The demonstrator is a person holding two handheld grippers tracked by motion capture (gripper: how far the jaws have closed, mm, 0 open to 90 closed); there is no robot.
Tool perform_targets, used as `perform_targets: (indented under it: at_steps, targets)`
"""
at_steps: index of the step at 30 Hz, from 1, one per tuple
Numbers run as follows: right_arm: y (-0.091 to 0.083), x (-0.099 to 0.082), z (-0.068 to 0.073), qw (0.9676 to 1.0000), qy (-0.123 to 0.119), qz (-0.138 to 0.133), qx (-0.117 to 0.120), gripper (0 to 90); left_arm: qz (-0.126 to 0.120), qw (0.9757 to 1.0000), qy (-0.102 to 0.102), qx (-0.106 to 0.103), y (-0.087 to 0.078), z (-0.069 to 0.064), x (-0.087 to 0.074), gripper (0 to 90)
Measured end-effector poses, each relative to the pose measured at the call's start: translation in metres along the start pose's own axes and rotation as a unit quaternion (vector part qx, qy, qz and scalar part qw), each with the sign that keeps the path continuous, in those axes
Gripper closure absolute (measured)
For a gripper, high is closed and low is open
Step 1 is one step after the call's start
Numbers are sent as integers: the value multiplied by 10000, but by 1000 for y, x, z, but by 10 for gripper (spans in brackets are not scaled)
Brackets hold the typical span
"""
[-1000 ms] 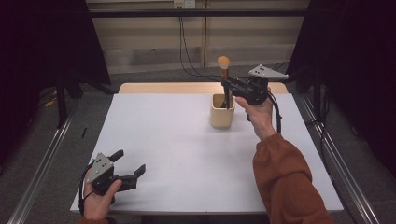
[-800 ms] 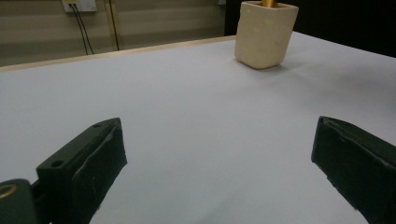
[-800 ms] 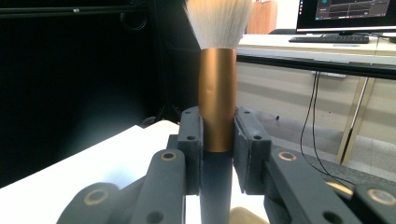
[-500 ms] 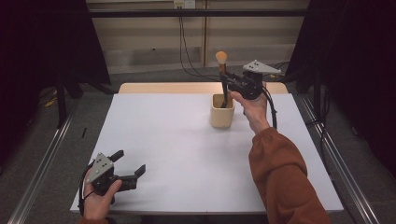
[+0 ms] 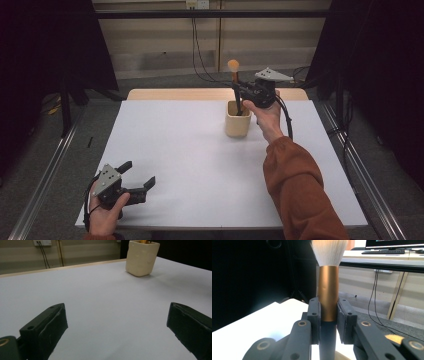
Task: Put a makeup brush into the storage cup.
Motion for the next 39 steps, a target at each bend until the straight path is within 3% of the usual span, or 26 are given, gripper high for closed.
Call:
perform_targets:
  at_steps: [39]
  targets:
    - [9,-45,-11,9994,169,294,-82,750,32,10000,55,-12,0,-1,-1,29]
Point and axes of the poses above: each handheld gripper's, and its own axes: y roughly forward along the jaws, x roughly out of its top, z roughly to its left, the point moved 5 cm from there along y, roughly forward along the jaws, and after that the axes turned 12 degrees about z, right-handed, at the moved point
